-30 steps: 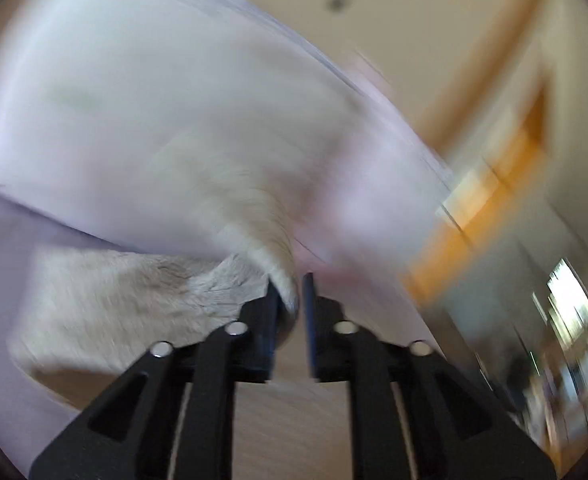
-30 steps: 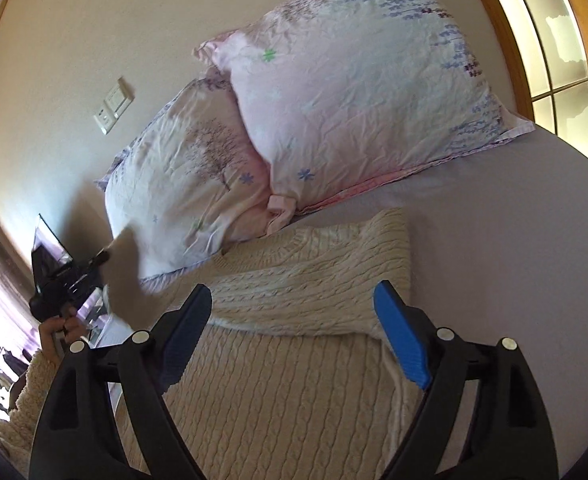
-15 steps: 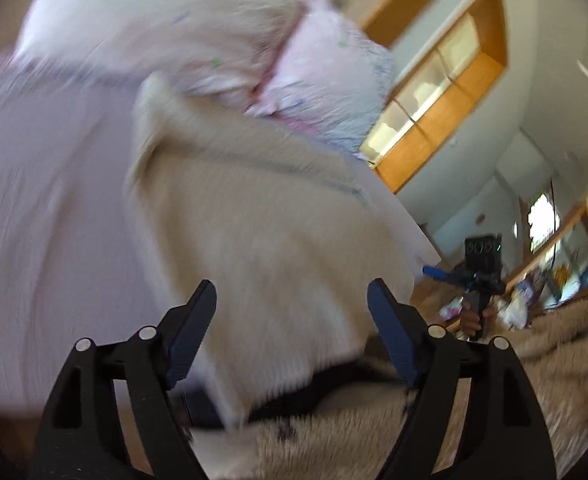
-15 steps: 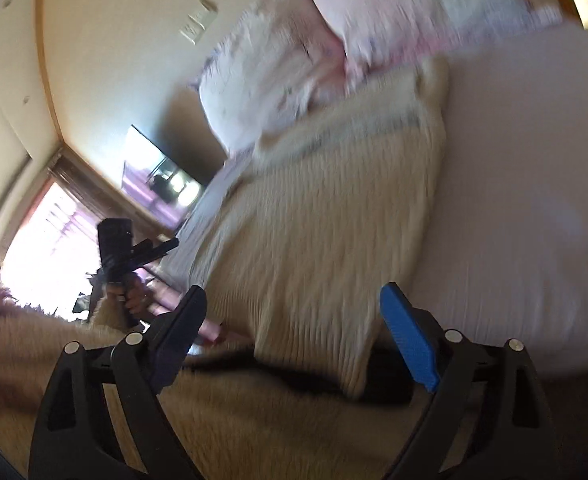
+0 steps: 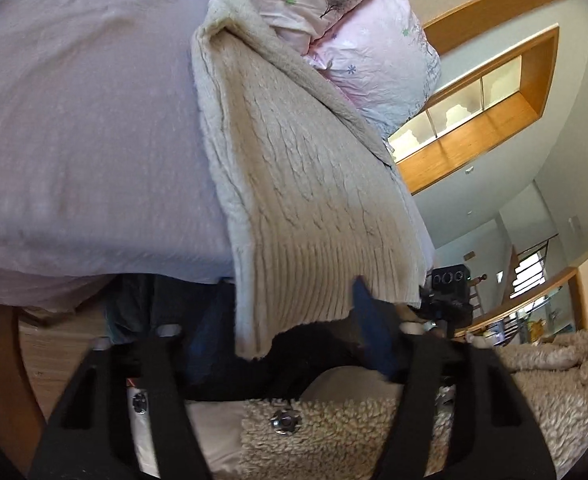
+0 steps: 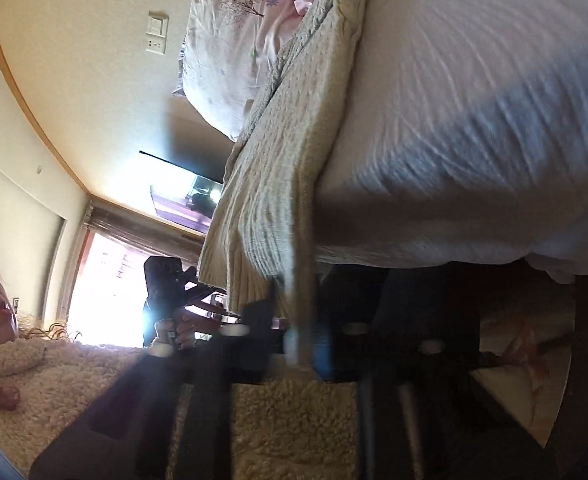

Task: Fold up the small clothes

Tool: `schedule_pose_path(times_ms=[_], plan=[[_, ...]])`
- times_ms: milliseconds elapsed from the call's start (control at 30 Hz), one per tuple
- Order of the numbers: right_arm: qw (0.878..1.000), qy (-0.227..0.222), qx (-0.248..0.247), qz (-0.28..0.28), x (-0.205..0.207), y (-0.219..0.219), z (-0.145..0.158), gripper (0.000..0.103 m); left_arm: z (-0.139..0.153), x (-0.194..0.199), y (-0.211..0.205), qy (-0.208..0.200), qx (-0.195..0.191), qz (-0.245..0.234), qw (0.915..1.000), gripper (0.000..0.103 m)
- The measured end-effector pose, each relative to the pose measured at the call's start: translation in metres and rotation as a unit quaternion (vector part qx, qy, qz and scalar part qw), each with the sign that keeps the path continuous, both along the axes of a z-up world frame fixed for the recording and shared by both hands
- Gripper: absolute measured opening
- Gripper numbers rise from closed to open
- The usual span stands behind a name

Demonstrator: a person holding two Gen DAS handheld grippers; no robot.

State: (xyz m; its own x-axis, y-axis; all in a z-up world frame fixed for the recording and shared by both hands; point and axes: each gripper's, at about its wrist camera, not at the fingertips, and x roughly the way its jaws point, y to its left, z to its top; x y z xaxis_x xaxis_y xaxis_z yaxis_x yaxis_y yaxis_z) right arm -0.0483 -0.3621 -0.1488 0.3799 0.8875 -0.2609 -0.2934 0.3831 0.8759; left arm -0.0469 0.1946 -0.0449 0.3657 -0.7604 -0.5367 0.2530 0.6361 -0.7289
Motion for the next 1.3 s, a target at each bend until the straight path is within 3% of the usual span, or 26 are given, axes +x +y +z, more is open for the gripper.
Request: schedule_pose_path(times_ms=[67,133,200,333,433,533,600,633,667,700,767,800,900,1033,1133,1167,1233,1267,1300], plan=[[1.000,-0.011,0.009,0.006,-0.001,0.002,0.003,0.008,-0.002,0.002,-0.006,0.011,-0.002,-0.003,0.9999,0.009],[0.999,-0.034,0.022,0.023,-0.006,0.002,0.017,0.008,0.004,0.000,-0.011,0.008,-0.010,-0.006,0.9999,0.008],[0.996,-0.072,0.030,0.032,-0.012,-0.001,0.044,0.008,0.027,0.003,-0.017,-0.019,-0.025,-0.017,0.9994,0.007],[0.986,-0.169,0.011,0.005,0.012,-0.005,0.121,0.008,0.090,0.039,-0.019,-0.109,-0.031,-0.024,0.9932,0.007],[0.973,-0.226,-0.022,-0.047,0.067,0.000,0.178,0.008,0.126,0.098,-0.019,-0.165,-0.017,0.011,0.9861,0.007],[0.964,-0.229,-0.051,-0.125,0.144,0.002,0.208,0.008,0.139,0.172,-0.017,-0.180,-0.018,0.097,0.9786,0.008],[0.961,-0.193,-0.071,-0.183,0.186,0.001,0.205,0.011,0.134,0.224,-0.022,-0.162,0.011,0.148,0.9756,0.012],[0.962,-0.155,-0.083,-0.209,0.211,0.000,0.199,0.025,0.128,0.242,-0.023,-0.148,0.028,0.157,0.9761,0.015],[0.963,-0.111,-0.102,-0.224,0.234,0.001,0.190,0.035,0.118,0.259,-0.022,-0.119,0.050,0.170,0.9771,0.030],[0.960,-0.081,-0.123,-0.237,0.246,0.002,0.182,0.055,0.111,0.262,-0.015,-0.096,0.048,0.180,0.9777,0.052],[0.956,-0.066,-0.140,-0.250,0.246,0.003,0.172,0.074,0.098,0.259,0.001,-0.066,0.012,0.181,0.9812,0.071],[0.955,-0.081,-0.147,-0.245,0.240,0.005,0.171,0.085,0.096,0.256,0.005,-0.062,0.013,0.178,0.9820,0.072],[0.948,-0.104,-0.177,-0.242,0.227,0.010,0.171,0.088,0.087,0.254,0.010,-0.041,0.049,0.169,0.9835,0.072],[0.961,-0.093,-0.141,-0.219,0.227,0.006,0.161,0.088,0.064,0.260,0.008,0.003,0.067,0.144,0.9873,0.071],[0.962,-0.092,-0.143,-0.213,0.225,0.013,0.158,0.088,0.053,0.263,-0.004,0.005,0.084,0.133,0.9876,0.070],[0.963,-0.090,-0.142,-0.210,0.224,0.011,0.155,0.088,0.051,0.263,-0.007,0.005,0.085,0.127,0.9882,0.064],[0.966,-0.084,-0.128,-0.206,0.227,0.008,0.150,0.088,0.045,0.268,-0.010,0.023,0.075,0.123,0.9893,0.034],[0.970,-0.080,-0.111,-0.203,0.225,0.003,0.146,0.088,0.040,0.271,-0.010,0.042,0.052,0.117,0.9909,0.019],[0.971,-0.078,-0.100,-0.203,0.223,-0.001,0.144,0.088,0.038,0.272,-0.008,0.055,0.016,0.120,0.9911,0.017]])
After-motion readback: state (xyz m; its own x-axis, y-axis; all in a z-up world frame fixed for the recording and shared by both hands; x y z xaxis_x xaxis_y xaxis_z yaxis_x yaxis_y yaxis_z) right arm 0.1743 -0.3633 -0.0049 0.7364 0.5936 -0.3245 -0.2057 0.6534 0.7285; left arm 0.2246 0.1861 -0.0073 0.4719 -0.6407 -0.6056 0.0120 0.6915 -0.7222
